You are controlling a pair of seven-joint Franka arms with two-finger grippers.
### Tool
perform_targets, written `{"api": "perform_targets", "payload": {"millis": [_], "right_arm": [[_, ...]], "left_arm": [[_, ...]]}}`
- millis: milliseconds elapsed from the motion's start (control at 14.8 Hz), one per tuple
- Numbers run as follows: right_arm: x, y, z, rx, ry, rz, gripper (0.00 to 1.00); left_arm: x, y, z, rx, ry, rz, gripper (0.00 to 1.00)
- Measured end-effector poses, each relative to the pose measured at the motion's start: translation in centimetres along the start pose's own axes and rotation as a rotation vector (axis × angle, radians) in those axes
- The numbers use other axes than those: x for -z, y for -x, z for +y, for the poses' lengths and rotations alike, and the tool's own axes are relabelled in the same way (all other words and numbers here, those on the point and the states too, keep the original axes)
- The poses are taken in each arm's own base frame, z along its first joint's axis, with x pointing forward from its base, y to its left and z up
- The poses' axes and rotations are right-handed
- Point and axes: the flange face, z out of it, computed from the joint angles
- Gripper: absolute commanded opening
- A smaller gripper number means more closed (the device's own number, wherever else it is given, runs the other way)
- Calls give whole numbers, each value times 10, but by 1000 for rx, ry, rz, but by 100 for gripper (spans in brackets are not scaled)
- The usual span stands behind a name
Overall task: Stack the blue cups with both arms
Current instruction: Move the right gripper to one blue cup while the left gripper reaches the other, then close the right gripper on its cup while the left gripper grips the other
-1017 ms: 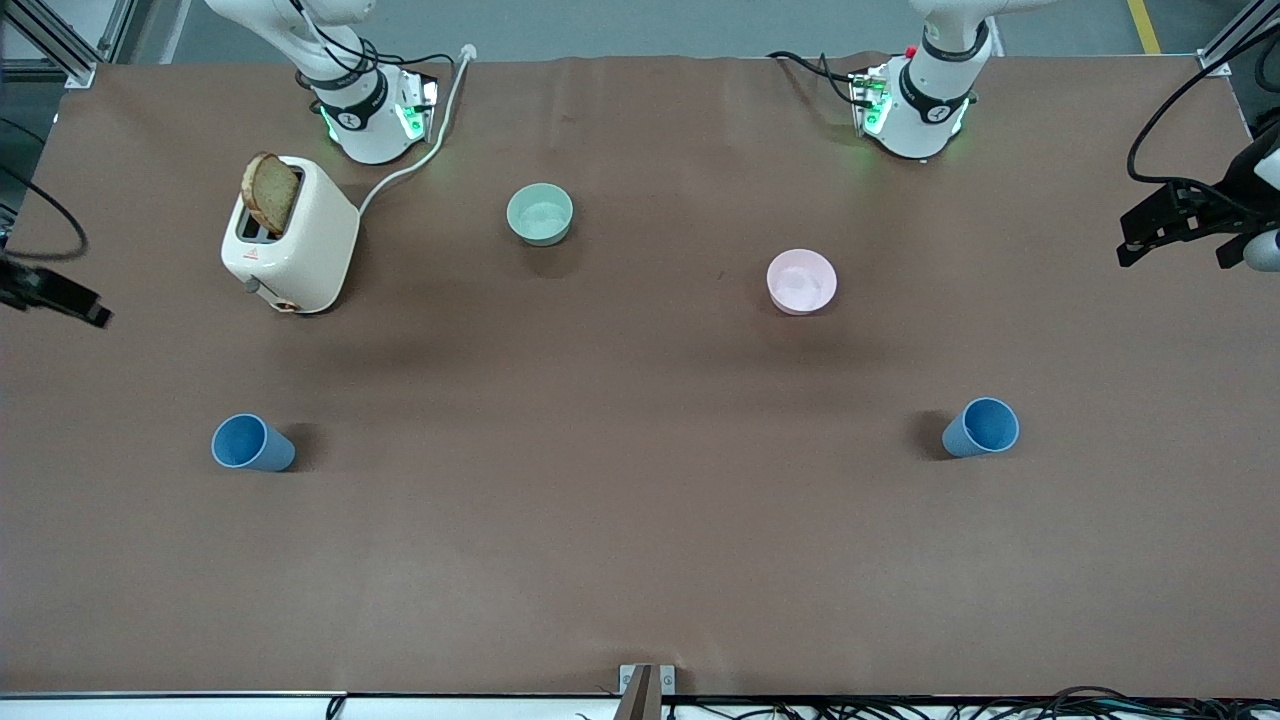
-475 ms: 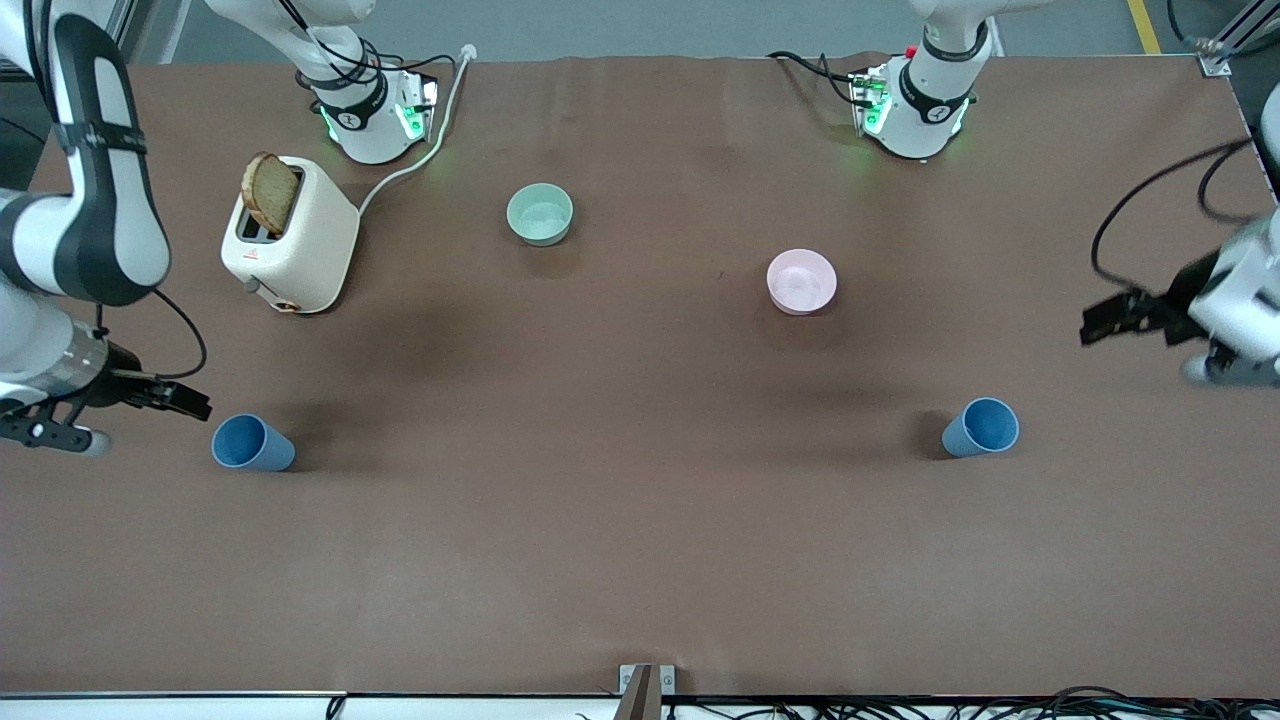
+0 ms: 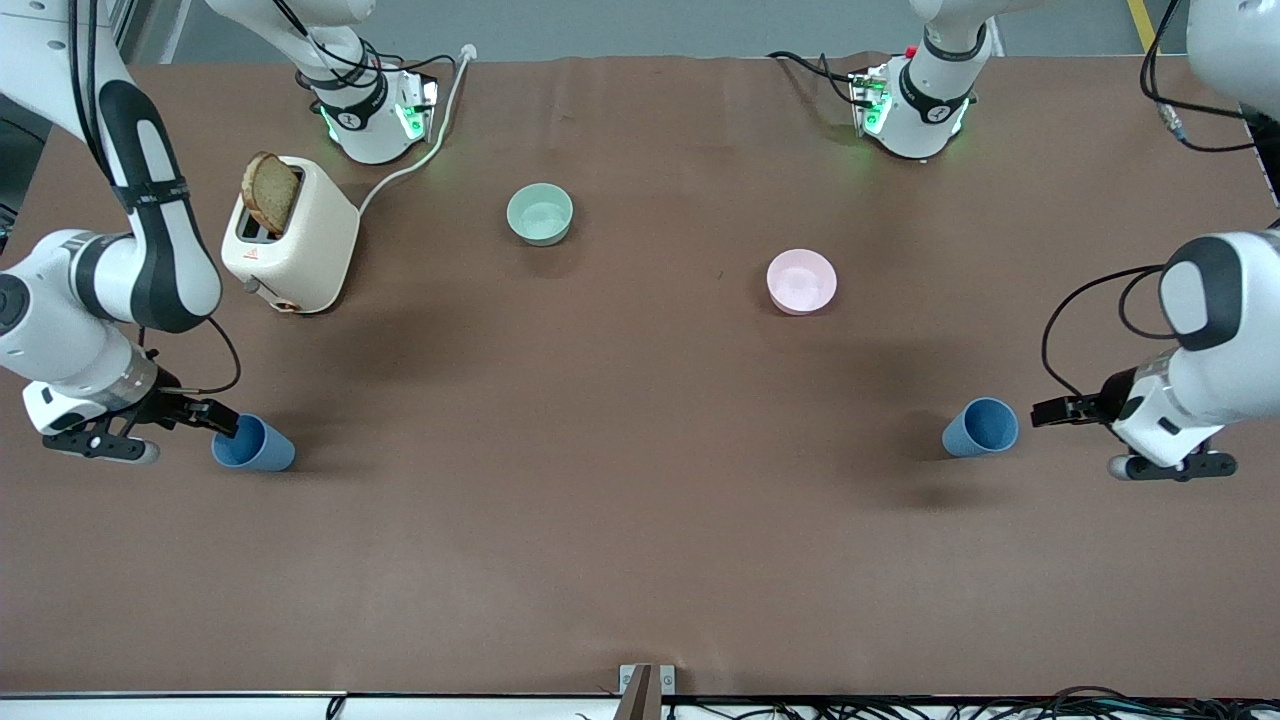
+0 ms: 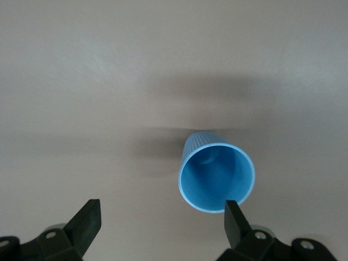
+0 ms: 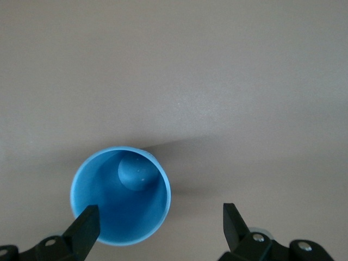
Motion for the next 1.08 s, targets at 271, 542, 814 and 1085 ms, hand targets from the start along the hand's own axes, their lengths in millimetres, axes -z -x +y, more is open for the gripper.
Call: {"api": "perform_targets", "payload": {"millis": [271,542,814,1085], "right_arm": [[-21,1,-1,7,4,13,93],[-41,2,-2,10,8,11,44],[-46,3,-2,11,8,8,4],[-41,0,-4,13,6,17,4]], "left_arm": [[-35,-1,-1,1,9,-55,75],[-57,-4,-3,3,16,-78,59],[-74,-5,-5,-2,21,-102,29],[-76,-5,-13,10,24,-105,5]]}}
